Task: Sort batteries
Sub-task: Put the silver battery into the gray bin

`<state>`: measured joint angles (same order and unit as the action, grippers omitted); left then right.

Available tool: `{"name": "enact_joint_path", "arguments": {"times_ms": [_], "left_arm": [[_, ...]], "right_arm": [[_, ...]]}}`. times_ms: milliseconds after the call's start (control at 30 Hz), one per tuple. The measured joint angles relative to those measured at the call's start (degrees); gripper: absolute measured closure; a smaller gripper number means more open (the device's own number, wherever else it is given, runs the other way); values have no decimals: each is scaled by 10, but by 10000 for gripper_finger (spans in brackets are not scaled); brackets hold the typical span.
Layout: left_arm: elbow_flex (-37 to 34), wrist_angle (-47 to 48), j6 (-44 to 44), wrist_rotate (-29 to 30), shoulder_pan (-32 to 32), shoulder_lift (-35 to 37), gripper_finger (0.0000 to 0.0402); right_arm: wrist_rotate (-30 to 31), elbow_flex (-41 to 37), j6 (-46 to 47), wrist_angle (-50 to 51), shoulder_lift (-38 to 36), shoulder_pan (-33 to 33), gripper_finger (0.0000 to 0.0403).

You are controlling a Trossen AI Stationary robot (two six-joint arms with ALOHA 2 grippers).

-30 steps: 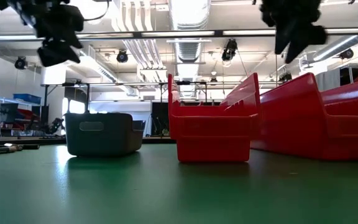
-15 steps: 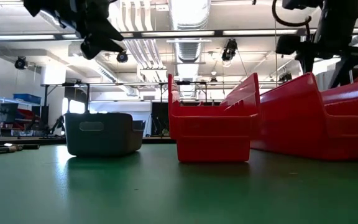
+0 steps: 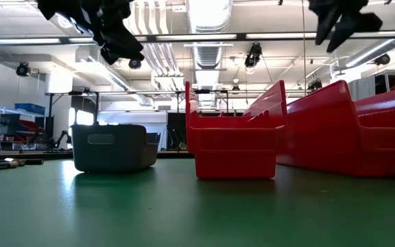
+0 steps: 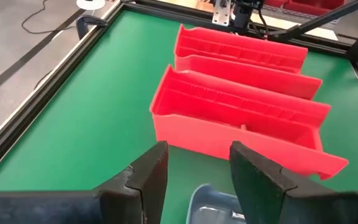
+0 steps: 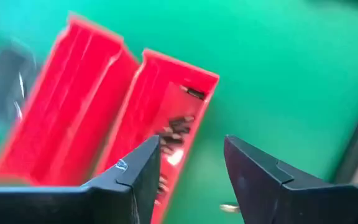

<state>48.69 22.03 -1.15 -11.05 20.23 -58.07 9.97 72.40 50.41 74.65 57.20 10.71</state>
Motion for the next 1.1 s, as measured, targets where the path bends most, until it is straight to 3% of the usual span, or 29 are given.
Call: {"name": "enact_joint_path", "arguments": {"times_ms": [267,433,567,733,900,1100], "left_arm": [[0,-77,-65,-7,-14,-38,251],[0,-173,-142,-31,-58,-56,251],[0,-273,-180,-13,-100,-73,251],[0,-354,-187,62,-142,-99,251],[0,-369,-214,134,-172,-137,251],[0,-410,-234,148,-190,-173,251]], "right_arm": [[-11,82,-294,111,53,11,273],[-19,38,-444,147,88,11,282],[-98,-37,-517,147,114,10,258],[-197,-132,-540,83,102,-4,217],[-203,-206,-550,23,53,-35,205],[-204,-271,-492,-26,48,-57,215]]}}
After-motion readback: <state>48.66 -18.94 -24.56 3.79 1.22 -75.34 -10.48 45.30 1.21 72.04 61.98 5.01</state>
